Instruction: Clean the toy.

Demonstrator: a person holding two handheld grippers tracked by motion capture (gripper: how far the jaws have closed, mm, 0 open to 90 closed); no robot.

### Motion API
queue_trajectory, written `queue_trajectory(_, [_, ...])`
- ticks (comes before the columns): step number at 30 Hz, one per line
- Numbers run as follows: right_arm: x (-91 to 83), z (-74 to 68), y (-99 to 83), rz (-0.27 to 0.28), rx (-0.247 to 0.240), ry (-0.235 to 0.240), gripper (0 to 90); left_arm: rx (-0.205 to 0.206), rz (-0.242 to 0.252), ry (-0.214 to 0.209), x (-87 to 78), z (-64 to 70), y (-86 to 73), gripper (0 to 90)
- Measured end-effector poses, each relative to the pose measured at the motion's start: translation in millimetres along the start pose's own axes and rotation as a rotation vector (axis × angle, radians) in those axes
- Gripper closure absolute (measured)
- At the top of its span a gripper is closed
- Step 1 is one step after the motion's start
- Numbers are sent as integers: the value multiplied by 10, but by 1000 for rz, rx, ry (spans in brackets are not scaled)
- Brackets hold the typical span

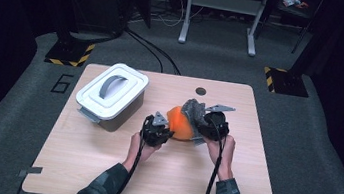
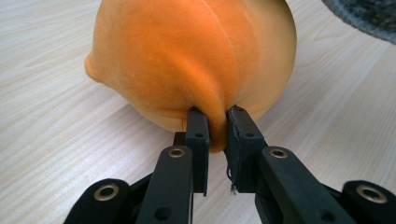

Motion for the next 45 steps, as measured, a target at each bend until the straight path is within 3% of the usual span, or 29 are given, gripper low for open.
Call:
queue_trajectory(6, [130, -228, 73, -38, -52, 14, 735, 10, 3, -10, -9, 57, 14, 802])
queue_trajectory(12, [218, -192, 0, -57, -52, 4, 738, 17, -12, -13, 0, 44, -6, 801])
queue_trajectory(17, [197, -76, -56, -71, -43, -25, 738, 8, -12, -14, 10, 32, -19, 801])
queue_trajectory(28, [199, 271, -267, -101, 37, -74, 738, 5, -24, -18, 6, 9, -36, 800])
queue_trajectory(38, [292, 474, -478, -149, 94, -89, 738, 6, -20, -18, 14, 10, -31, 800])
queue_trajectory(45, [422, 572, -617, -197, 147, -73, 736, 1, -19, -23, 14, 14, -29, 800])
Point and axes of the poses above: each handheld gripper's, and its own axes: x roughly forward along the jaws, y roughly out of its top, z roughly to its right, the point moved 8 cm from there along x, roughly forward along the jaws
